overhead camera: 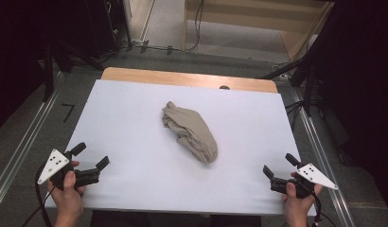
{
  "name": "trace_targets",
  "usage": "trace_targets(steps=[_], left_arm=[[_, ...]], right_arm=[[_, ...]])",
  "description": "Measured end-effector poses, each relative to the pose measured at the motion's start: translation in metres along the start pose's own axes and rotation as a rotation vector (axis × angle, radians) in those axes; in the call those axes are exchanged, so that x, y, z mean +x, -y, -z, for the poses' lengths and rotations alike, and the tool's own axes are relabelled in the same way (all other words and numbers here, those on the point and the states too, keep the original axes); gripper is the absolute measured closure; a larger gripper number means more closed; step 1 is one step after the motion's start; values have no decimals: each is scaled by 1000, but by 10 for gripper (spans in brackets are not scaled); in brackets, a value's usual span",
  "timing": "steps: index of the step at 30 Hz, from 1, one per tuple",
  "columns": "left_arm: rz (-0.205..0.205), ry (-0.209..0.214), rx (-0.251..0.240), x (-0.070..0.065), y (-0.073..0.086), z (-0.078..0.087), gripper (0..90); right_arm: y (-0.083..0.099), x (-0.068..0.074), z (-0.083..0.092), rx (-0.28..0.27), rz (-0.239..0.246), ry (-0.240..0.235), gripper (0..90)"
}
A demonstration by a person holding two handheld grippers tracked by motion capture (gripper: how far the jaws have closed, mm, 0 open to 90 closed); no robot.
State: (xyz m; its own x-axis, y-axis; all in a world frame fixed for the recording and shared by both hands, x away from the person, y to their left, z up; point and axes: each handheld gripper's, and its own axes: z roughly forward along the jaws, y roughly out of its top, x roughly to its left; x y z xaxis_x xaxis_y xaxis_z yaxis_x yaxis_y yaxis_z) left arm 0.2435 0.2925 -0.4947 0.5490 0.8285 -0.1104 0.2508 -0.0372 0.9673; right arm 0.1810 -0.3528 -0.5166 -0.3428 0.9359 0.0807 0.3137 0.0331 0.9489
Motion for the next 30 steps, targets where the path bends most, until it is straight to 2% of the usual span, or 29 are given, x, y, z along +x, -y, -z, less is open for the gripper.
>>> trace_targets(steps=[5,8,10,16,17,18,20,21,22,23,24,26,27,28,29,30], left_arm=[[-13,-6,19,-2,0,-3,0],[-15,0,29,-3,0,-5,0],[-17,1,32,-3,0,-6,0],[-26,16,41,-5,0,-7,0],[-26,16,41,-5,0,-7,0],[-26,19,38,-5,0,-7,0],[-25,24,39,-5,0,-7,0],[-25,24,39,-5,0,-7,0],[-25,27,45,-6,0,-7,0],[-25,27,45,-6,0,-7,0],[-28,33,47,-6,0,-8,0],[-37,41,53,-6,0,-9,0],[-37,41,53,-6,0,-9,0],[-35,45,54,-7,0,-9,0],[-35,45,54,-7,0,-9,0],[-33,49,55,-7,0,-9,0]], right_arm=[[-3,4,-1,6,12,4,0],[-10,10,-4,11,-3,-13,0],[-20,18,-7,3,32,-30,0],[-58,50,-23,-12,85,-93,0],[-58,50,-23,-12,85,-93,0],[-69,61,-33,-17,107,-115,0],[-80,72,-44,-16,119,-144,0],[-80,72,-44,-16,119,-144,0],[-90,85,-57,0,136,-170,0],[-90,85,-57,0,136,-170,0],[-99,99,-71,13,156,-207,0],[-105,110,-87,30,177,-240,0],[-105,110,-87,30,177,-240,0],[-110,121,-102,54,194,-252,0],[-110,121,-102,54,194,-252,0],[-112,129,-116,78,189,-270,0]])
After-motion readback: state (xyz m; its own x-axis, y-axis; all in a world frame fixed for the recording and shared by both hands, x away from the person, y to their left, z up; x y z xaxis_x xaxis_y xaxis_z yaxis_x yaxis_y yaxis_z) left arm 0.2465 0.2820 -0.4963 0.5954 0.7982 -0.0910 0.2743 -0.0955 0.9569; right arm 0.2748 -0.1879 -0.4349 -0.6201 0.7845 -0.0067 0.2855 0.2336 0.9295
